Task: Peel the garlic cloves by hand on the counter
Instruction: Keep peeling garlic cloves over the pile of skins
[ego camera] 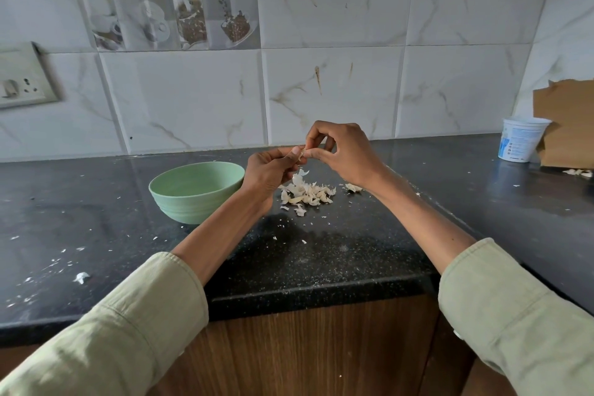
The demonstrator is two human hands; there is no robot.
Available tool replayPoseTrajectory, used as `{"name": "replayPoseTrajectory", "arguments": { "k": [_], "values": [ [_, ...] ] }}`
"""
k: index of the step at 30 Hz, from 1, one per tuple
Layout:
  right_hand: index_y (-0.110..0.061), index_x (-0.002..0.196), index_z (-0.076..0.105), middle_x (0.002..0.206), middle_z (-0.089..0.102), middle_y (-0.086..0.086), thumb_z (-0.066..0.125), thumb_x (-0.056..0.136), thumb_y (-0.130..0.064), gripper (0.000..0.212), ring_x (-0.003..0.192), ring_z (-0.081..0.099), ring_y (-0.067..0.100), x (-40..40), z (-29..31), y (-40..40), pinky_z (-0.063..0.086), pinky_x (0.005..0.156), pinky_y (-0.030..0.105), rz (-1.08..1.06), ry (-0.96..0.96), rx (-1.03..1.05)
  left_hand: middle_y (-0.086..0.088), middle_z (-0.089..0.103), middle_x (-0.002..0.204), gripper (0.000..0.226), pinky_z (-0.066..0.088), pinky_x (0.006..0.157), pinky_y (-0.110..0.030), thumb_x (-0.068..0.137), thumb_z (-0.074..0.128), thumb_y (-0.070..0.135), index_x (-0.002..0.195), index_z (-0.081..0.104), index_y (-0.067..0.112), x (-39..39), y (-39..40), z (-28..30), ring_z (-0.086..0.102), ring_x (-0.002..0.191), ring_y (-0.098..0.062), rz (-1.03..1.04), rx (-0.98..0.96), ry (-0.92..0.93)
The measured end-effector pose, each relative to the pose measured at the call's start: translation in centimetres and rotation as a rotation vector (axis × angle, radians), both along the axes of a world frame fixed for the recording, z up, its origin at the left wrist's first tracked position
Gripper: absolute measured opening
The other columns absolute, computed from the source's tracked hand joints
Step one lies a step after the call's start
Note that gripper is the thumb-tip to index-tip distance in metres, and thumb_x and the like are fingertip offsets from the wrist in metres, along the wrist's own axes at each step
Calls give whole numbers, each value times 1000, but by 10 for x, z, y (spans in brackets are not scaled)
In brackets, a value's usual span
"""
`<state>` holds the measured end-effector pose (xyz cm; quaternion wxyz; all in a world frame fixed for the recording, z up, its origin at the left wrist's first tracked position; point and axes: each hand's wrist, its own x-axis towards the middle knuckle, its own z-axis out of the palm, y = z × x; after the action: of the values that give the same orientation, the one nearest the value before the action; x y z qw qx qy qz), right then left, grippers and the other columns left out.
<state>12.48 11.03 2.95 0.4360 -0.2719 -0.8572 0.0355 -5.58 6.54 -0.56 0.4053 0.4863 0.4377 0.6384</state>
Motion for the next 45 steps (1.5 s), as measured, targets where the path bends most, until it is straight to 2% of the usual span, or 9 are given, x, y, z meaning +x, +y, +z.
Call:
{"name": "replayPoseTrajectory", "arguments": {
  "k": [9,14,16,25,30,34,37,41,45],
  "values": [
    [-22,89,63,76,67,-10,80,92,-13,20,70,62,16,0,-6,5,56,68,39,-3,-91,19,-11,81,96,20,46,68,-23,92,81,29,96,83,10,-2,4,-4,56,63,-2,55,0,104],
    [-26,89,57,76,64,-9,74,95,-8,25,71,61,16,-4,-10,6,56,69,46,-35,-98,31,-10,81,91,13,52,71,-23,91,81,23,93,82,10,1,4,-3,61,74,-9,26,-11,50],
    [-28,90,54,77,65,-9,71,96,-7,28,71,61,15,-5,-12,6,56,68,46,-55,-113,33,-9,79,85,10,55,69,-20,92,80,16,95,81,7,5,4,-3,65,71,-9,3,-15,-17],
    [-23,94,58,83,67,-10,71,99,-16,16,77,62,7,-11,-13,-2,57,73,41,-24,-204,24,-3,72,74,7,59,71,-20,96,72,4,90,76,6,0,4,-1,62,69,-11,24,-61,-212],
    [-24,98,66,90,71,-12,77,96,-22,11,71,63,4,-3,-6,0,54,68,23,39,-109,-31,-2,68,73,16,45,73,-29,97,69,1,91,78,12,1,2,1,55,72,-14,-20,-43,-178],
    [-26,103,67,90,68,-13,72,100,-31,8,63,63,12,2,0,3,55,65,31,14,11,-8,2,74,77,20,44,73,-29,98,68,0,97,80,15,0,2,1,55,75,-12,-25,-34,-143],
    [-26,105,65,91,67,-15,69,102,-27,5,64,63,15,3,0,3,58,70,40,-3,25,11,2,78,84,13,47,76,-28,98,70,5,104,77,14,-2,3,1,59,79,-12,-29,-28,-142],
    [-26,110,68,98,69,-14,77,97,-23,16,61,65,11,2,-1,2,59,69,35,2,8,12,1,79,90,10,46,81,-29,101,69,10,109,73,12,-2,3,1,61,85,-13,-94,-16,-107],
    [-23,106,71,99,73,-14,81,94,-23,16,63,70,9,3,0,0,61,68,32,32,24,-11,-1,77,92,13,49,80,-26,101,68,10,111,73,6,0,3,0,63,86,-12,-135,-5,-64]
  ]
}}
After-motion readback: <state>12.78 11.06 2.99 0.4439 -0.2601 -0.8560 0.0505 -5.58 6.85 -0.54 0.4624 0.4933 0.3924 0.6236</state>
